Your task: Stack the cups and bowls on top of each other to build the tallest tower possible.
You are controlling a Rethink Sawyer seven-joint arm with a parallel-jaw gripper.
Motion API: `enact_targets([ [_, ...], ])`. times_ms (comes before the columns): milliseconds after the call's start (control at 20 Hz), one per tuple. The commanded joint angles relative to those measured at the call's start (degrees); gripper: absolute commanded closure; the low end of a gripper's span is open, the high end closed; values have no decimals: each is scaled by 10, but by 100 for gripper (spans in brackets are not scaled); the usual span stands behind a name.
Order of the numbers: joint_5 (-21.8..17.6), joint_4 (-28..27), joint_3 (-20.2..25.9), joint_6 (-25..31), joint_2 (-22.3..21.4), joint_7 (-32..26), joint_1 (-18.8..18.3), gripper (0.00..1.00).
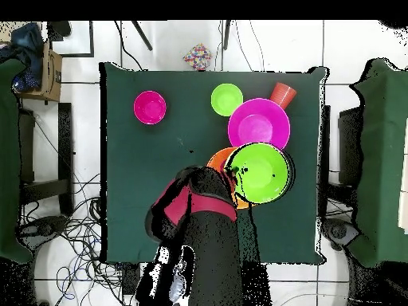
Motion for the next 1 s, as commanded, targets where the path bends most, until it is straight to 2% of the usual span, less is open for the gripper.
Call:
enact_targets([
  [50, 44, -10, 31, -25, 3, 29, -14, 100],
  [300, 69, -12, 38, -19, 5, 15, -21, 100],
  [550, 136, 14, 86, -31, -12, -36, -68, 100],
  [1000, 151, 11, 91, -29, -8, -34, -73, 100],
])
